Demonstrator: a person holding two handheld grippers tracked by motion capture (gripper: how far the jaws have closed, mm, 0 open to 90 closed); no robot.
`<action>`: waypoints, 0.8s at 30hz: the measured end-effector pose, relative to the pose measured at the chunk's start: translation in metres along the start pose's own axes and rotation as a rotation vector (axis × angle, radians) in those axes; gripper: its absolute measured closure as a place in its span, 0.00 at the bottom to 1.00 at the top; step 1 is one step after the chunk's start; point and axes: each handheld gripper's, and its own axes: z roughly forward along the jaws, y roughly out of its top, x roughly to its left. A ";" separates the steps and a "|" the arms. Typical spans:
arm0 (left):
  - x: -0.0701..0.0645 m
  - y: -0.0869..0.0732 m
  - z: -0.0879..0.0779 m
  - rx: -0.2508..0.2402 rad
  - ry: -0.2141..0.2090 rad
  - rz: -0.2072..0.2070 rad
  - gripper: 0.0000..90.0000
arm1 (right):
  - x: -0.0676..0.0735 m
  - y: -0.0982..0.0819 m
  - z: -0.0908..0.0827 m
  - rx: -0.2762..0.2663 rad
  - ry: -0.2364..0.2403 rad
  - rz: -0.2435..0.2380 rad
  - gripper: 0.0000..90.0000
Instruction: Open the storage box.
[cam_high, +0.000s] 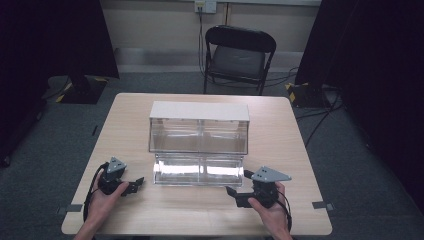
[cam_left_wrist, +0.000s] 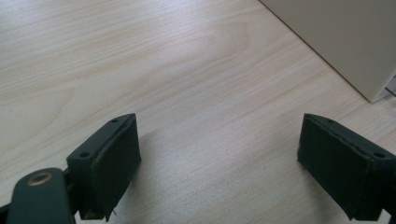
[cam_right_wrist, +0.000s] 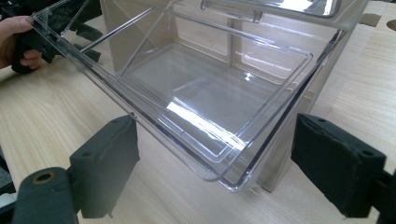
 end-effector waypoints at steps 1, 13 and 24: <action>0.000 0.000 0.000 0.000 0.000 0.000 0.14 | 0.000 0.000 0.000 0.000 0.000 0.000 0.16; 0.000 0.000 0.000 0.000 0.000 0.000 0.14 | 0.000 0.002 -0.001 -0.006 0.000 0.004 0.16; -0.001 0.000 0.000 -0.004 0.002 -0.013 0.14 | 0.000 0.003 -0.002 -0.015 -0.001 -0.004 0.16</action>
